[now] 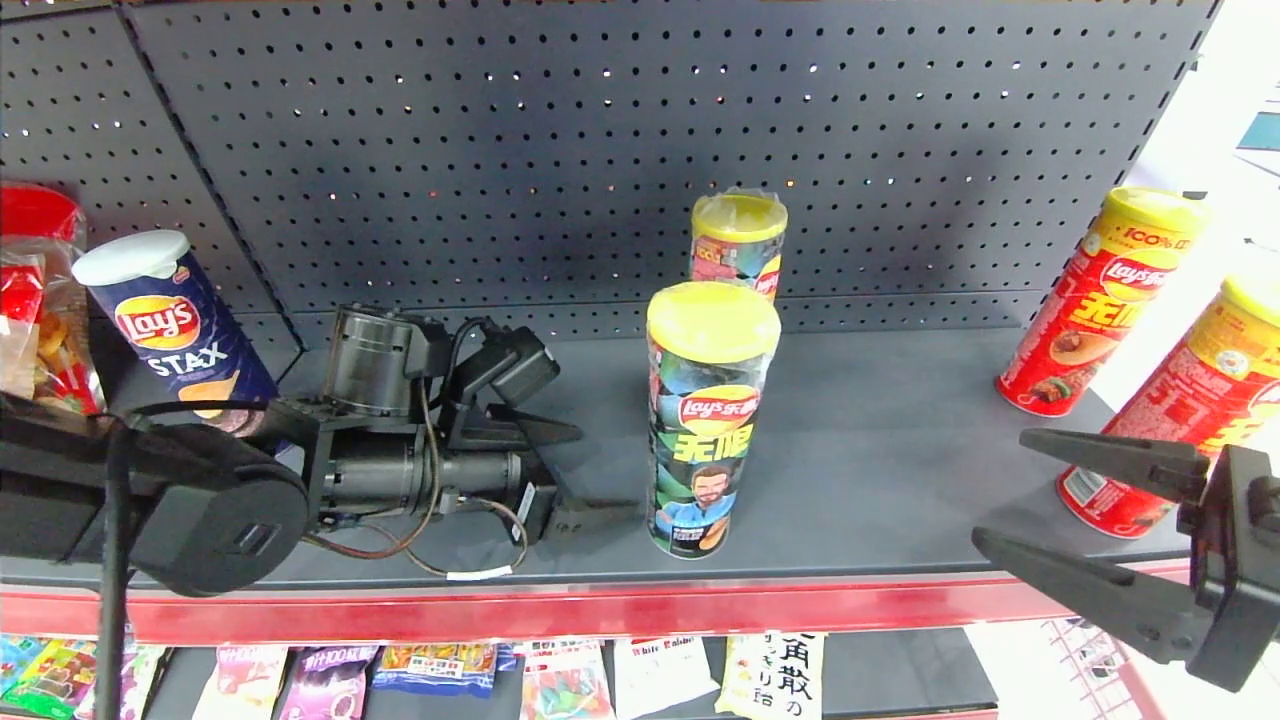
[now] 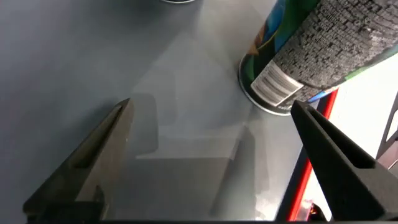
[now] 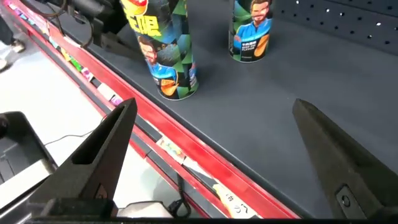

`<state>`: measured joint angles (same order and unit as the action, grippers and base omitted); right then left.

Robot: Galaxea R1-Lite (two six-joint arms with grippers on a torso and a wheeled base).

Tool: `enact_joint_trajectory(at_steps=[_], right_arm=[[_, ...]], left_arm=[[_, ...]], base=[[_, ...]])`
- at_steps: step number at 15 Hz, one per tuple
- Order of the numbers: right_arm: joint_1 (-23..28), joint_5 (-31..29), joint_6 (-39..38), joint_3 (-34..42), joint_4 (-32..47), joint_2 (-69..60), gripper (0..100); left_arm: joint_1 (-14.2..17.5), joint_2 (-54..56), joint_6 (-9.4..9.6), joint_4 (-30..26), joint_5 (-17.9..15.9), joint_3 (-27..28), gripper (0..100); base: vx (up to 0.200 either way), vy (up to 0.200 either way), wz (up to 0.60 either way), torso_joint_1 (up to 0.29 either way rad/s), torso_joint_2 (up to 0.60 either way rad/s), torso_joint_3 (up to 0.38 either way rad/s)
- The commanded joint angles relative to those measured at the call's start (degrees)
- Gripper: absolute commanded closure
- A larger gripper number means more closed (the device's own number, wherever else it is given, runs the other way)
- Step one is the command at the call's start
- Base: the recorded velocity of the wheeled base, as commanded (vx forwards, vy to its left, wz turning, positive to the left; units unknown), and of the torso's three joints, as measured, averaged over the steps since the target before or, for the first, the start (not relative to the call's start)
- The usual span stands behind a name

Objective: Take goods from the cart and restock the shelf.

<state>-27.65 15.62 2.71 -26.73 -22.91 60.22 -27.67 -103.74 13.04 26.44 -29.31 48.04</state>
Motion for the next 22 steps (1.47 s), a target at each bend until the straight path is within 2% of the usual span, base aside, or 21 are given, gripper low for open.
enact_joint_trajectory(at_steps=[1,8,22], right_arm=[[0.0,-0.2,0.0,0.0,0.0,0.1,0],[0.2,-0.2,0.0,-0.4,0.1,0.0,0],[0.4,-0.7,0.0,-0.6,0.1,0.1,0]], left_arm=[[-0.5,-1.4,-0.04,0.0,0.0,0.9,0],[-1.2,-4.3,-0.04,0.0,0.7,4.7,0],[-1.5,-5.9,-0.04,0.0,0.9,6.4,0]], base=[[0.000,0.000,0.00,0.000,0.00,0.000],[0.000,0.000,0.00,0.000,0.00,0.000],[0.000,0.000,0.00,0.000,0.00,0.000]])
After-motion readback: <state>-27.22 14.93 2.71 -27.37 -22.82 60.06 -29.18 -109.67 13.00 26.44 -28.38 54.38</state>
